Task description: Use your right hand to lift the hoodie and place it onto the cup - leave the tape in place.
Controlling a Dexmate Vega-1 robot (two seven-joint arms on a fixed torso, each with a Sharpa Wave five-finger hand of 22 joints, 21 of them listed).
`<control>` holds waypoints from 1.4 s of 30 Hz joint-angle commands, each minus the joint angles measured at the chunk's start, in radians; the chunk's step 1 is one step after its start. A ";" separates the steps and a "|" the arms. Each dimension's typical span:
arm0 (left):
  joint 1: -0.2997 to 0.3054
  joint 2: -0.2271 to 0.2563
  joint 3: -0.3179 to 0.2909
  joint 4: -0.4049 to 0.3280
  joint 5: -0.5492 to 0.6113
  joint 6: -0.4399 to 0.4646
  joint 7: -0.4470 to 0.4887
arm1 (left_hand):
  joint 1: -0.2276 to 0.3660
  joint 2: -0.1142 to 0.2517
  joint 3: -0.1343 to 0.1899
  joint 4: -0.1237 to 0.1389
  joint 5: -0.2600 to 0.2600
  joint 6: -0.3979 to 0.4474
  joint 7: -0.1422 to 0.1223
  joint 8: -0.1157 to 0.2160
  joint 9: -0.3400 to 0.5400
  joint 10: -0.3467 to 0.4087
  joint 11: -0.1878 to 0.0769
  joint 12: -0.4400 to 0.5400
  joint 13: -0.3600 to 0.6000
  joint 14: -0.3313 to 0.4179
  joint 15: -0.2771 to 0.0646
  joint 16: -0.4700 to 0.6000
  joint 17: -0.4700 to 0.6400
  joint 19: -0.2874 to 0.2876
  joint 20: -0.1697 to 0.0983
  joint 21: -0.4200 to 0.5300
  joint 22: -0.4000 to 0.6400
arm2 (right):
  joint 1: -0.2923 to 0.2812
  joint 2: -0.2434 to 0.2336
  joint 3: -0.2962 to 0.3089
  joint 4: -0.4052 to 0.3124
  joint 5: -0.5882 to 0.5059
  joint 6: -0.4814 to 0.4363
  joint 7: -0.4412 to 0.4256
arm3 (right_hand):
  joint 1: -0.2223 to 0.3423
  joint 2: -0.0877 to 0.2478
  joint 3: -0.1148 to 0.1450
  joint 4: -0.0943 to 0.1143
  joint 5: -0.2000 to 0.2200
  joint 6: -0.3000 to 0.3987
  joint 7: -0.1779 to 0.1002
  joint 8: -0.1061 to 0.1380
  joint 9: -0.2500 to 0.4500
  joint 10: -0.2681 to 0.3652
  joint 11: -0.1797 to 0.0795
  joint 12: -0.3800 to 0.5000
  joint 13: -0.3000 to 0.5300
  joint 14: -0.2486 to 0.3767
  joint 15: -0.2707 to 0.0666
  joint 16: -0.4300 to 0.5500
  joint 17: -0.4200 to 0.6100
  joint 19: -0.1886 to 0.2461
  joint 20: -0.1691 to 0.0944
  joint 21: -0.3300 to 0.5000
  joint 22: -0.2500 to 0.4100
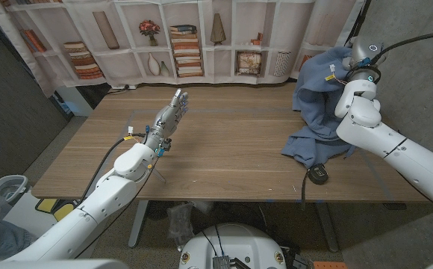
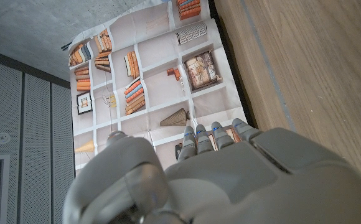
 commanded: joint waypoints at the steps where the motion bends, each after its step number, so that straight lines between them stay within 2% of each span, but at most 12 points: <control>1: 0.005 -0.008 -0.003 0.016 -0.005 -0.025 -0.011 | 0.010 0.002 -0.006 -0.001 -0.002 -0.005 0.002 -0.002 0.003 -0.003 0.001 -0.001 0.002 -0.003 0.002 0.004 0.002 0.000 0.000 0.004 0.004 | -0.016 0.035 -0.004 0.048 0.028 0.028 -0.051 | 0.135 0.124 -0.005 -0.003 0.006 0.009 0.001 -0.002 0.004 0.005 -0.003 0.005 -0.001 -0.004 -0.005 0.003 0.000 0.008 -0.116 0.001 0.003; 11: -0.006 -0.015 -0.006 0.043 -0.014 -0.039 -0.029 | 0.011 0.002 -0.007 -0.001 -0.002 -0.002 0.001 0.000 0.003 -0.002 0.000 -0.001 0.002 -0.002 0.002 0.004 0.002 0.001 -0.001 0.005 0.004 | 0.003 0.059 -0.050 0.104 0.030 0.030 -0.056 | 0.135 0.124 -0.005 -0.003 0.006 0.012 0.001 -0.003 0.006 0.003 -0.003 0.006 0.001 0.000 -0.005 0.007 0.000 0.007 -0.116 0.001 0.003; 24: -0.013 -0.010 -0.001 0.022 -0.004 -0.021 -0.017 | 0.013 0.003 -0.009 -0.001 -0.002 0.008 0.005 0.005 0.003 -0.001 -0.001 -0.001 0.002 -0.003 0.001 0.004 0.002 0.001 0.000 0.005 0.004 | 0.050 0.080 -0.101 0.165 0.021 0.065 -0.041 | 0.137 0.124 -0.005 -0.004 0.006 0.012 0.001 -0.007 0.006 0.004 0.000 0.007 0.001 -0.005 -0.005 0.007 -0.002 0.005 -0.117 0.001 0.003; 33: -0.013 -0.005 0.004 0.018 -0.006 0.004 -0.009 | 0.014 0.004 -0.010 0.000 -0.002 0.009 0.004 0.005 0.003 -0.002 -0.002 -0.001 0.003 -0.003 0.001 0.004 0.002 0.001 0.001 0.004 0.004 | 0.066 0.103 -0.105 0.216 0.037 0.089 -0.052 | 0.141 0.125 -0.003 -0.005 0.006 0.009 0.005 -0.008 0.012 0.001 0.006 0.007 0.001 -0.010 -0.005 0.005 -0.007 0.004 -0.117 -0.002 0.002; 42: -0.010 0.026 0.000 -0.031 -0.003 0.066 0.019 | 0.014 0.004 -0.011 0.000 -0.002 0.008 0.004 0.004 0.003 -0.002 -0.004 -0.001 0.003 -0.003 0.003 0.004 0.002 0.001 0.001 0.005 0.004 | 0.075 0.129 -0.101 0.278 0.068 0.132 -0.084 | 0.144 0.126 -0.003 -0.005 0.006 0.008 0.005 -0.010 0.013 0.000 0.008 0.007 0.001 -0.012 -0.005 0.005 -0.009 0.000 -0.117 -0.003 0.003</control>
